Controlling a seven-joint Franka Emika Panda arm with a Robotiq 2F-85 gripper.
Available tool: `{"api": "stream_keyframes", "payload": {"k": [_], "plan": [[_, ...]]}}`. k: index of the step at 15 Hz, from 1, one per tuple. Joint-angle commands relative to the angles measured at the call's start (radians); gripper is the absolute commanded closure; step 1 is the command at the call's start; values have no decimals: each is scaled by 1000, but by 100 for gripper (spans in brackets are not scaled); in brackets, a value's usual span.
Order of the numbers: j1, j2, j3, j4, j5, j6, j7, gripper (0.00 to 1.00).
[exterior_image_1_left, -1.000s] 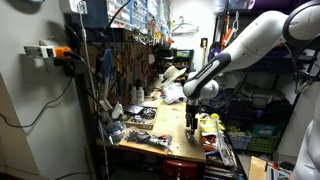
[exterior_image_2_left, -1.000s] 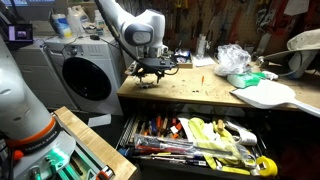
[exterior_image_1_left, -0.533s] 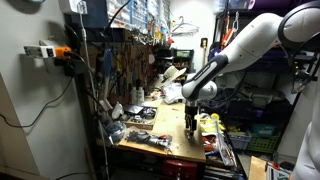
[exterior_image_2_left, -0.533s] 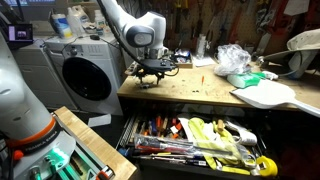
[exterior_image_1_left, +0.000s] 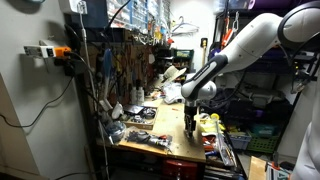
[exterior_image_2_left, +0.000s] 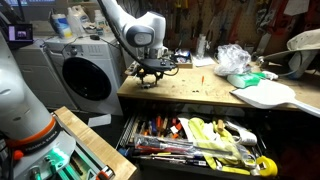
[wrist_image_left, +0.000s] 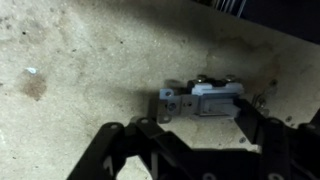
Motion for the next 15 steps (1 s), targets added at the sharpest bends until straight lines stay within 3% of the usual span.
{"api": "stream_keyframes", "payload": {"k": [1,3,4,5,8,15], "plan": [[-21,-1,14,14,16,-31,-30,44],[-20,-4,15,14,13,-34,-29,40],[-19,-6,15,12,8,-34,-26,34],[-18,-6,16,12,5,-35,-24,22],[-19,-6,16,13,4,-37,-23,8],[-28,-6,11,22,11,-66,-26,12]]}}
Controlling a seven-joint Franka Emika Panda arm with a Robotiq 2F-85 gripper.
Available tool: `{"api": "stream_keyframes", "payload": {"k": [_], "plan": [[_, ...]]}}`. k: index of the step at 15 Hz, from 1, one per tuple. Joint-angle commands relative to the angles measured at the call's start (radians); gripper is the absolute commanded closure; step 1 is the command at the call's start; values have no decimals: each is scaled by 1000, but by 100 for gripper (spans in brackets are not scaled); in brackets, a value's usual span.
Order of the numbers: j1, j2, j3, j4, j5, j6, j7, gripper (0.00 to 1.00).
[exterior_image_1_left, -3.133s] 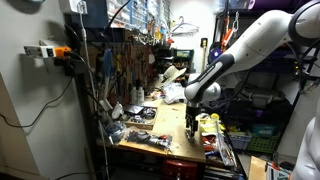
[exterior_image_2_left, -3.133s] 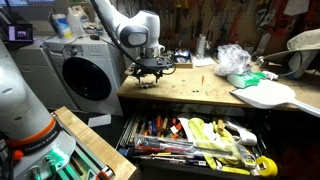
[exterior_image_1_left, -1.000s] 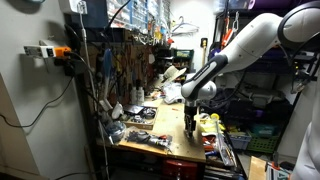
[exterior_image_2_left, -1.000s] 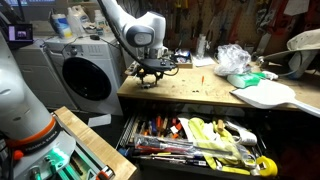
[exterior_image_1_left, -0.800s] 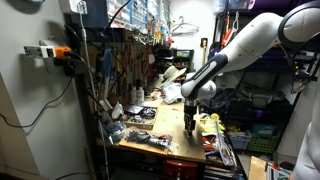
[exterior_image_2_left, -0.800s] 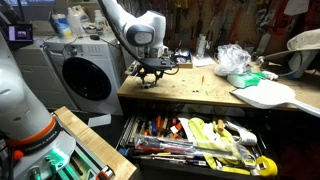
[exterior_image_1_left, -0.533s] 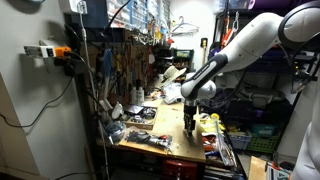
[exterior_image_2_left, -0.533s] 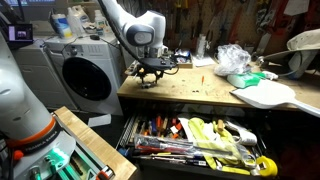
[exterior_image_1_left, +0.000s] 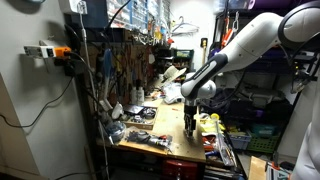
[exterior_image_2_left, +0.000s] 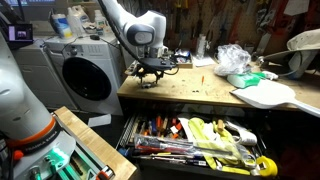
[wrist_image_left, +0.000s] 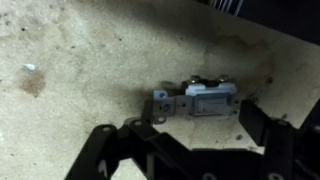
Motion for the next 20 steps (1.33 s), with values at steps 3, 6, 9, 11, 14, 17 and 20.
{"api": "stream_keyframes", "payload": {"k": [3,6,9,11,14,17,20], "plan": [[-32,-6,5,20,21,-56,-32,11],[-39,2,4,31,28,-65,-40,10],[-43,11,5,41,35,-72,-44,12],[-44,14,6,47,40,-81,-52,11],[-45,20,6,56,44,-89,-59,12],[-46,28,6,62,47,-98,-68,11],[-46,33,7,63,46,-110,-72,10]]}}
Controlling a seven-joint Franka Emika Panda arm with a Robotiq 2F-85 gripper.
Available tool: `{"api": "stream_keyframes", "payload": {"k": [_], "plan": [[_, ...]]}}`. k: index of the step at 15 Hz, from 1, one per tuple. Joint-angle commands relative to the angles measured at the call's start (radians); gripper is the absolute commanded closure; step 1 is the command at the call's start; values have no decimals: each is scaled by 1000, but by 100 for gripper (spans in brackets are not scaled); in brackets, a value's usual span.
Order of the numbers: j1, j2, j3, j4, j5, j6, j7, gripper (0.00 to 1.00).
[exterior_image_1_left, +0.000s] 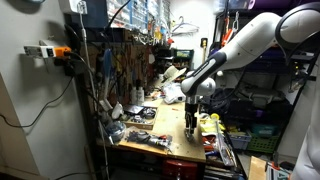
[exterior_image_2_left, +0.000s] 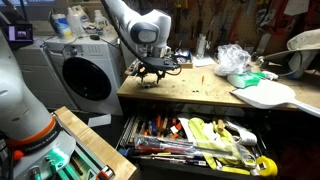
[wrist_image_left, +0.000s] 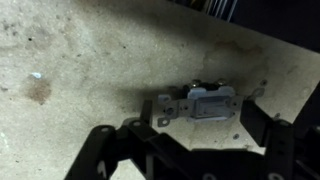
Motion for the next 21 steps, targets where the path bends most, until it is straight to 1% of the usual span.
{"api": "stream_keyframes", "payload": {"k": [1,5,6,7,8,9,10,12,13,14,16,17,18,19,20,21], "plan": [[-15,22,7,22,23,-36,-34,11],[-17,28,8,27,23,-36,-36,16],[-18,29,8,28,24,-36,-37,20],[-18,30,8,30,23,-36,-38,20],[-18,29,9,31,23,-36,-38,29],[-17,29,9,32,21,-36,-38,27],[-17,27,10,32,21,-36,-40,30],[-16,26,10,35,19,-35,-40,43],[-16,26,10,36,17,-34,-41,52],[-15,25,11,35,16,-34,-42,66],[-14,23,9,36,12,-38,-41,58],[-13,22,9,35,9,-37,-36,21],[-12,20,9,33,7,-32,-34,20],[-13,17,10,32,11,-34,-39,15],[-14,13,9,31,12,-32,-38,7],[-15,8,9,29,14,-30,-38,1]]}}
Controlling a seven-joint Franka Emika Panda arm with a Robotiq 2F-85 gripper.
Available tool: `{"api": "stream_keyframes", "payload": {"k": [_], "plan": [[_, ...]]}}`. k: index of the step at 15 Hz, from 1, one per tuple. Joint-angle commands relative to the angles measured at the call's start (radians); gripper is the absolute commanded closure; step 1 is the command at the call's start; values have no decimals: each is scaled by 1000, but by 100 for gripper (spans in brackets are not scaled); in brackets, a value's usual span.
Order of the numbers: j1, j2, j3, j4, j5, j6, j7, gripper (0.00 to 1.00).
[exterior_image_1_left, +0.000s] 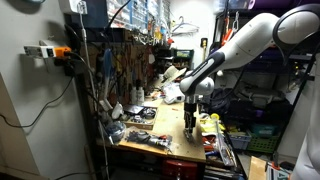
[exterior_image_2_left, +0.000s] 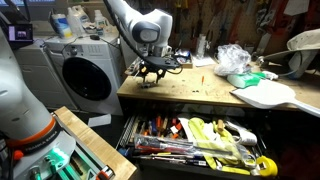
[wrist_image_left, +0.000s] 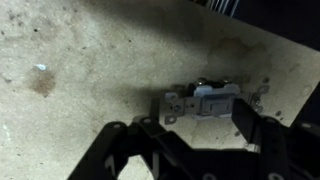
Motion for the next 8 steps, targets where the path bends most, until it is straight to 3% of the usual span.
{"api": "stream_keyframes", "payload": {"k": [1,8], "plan": [[-12,-12,6,-1,10,-6,-18,0],[15,-166,-3,-113,-43,72,131,0]]}}
